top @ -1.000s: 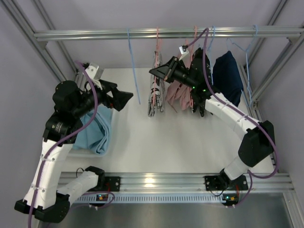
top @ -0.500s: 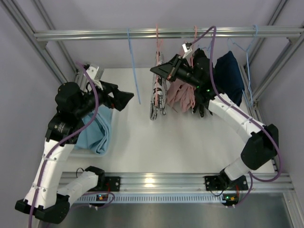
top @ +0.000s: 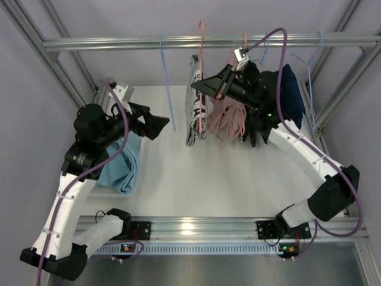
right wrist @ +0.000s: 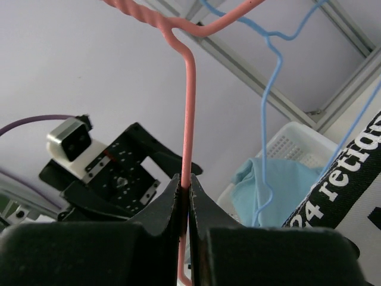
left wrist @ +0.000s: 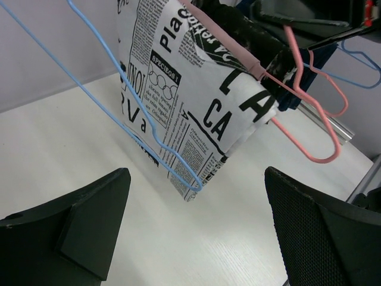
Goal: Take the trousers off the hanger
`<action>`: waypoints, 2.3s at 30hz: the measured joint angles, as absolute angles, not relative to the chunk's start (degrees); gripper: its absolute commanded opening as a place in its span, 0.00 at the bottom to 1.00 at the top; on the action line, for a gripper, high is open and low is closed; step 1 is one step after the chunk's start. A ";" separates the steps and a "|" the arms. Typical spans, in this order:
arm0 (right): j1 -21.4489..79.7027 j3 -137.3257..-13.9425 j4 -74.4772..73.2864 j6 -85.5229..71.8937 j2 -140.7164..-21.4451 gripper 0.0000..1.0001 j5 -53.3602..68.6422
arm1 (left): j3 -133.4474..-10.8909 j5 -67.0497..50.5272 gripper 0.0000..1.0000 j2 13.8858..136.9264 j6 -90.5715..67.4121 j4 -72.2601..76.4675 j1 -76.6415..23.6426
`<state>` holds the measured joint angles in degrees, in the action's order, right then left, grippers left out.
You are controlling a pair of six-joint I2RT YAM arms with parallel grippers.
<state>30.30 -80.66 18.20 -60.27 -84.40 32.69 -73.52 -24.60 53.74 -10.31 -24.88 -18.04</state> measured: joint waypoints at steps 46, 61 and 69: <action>30.30 -75.29 13.58 -64.51 -71.50 0.00 30.17 | -60.03 9.06 0.91 64.51 10.76 0.86 -52.62; 30.30 -75.29 13.61 -64.79 -71.50 0.00 29.67 | -60.73 5.43 0.93 64.38 8.88 4.49 -52.60; 30.30 -75.29 13.56 -64.79 -71.50 0.00 29.52 | -62.08 9.87 0.65 67.31 8.54 4.45 -52.62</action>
<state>30.30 -75.29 13.56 -64.79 -71.50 29.52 -62.08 9.87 67.31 8.54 4.45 -52.62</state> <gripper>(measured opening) 0.023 0.699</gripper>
